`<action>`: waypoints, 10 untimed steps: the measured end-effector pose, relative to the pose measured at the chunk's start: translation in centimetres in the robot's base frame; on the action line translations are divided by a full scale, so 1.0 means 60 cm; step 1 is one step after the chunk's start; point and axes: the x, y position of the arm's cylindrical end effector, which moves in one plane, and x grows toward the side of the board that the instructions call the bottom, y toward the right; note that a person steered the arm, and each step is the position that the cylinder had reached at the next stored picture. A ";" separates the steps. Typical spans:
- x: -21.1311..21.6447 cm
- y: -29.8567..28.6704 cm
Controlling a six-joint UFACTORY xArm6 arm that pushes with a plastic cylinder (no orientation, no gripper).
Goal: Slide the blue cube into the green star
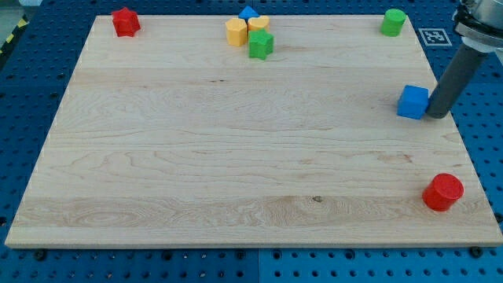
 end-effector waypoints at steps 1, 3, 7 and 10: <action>-0.023 -0.057; -0.051 -0.155; -0.113 -0.342; -0.176 -0.427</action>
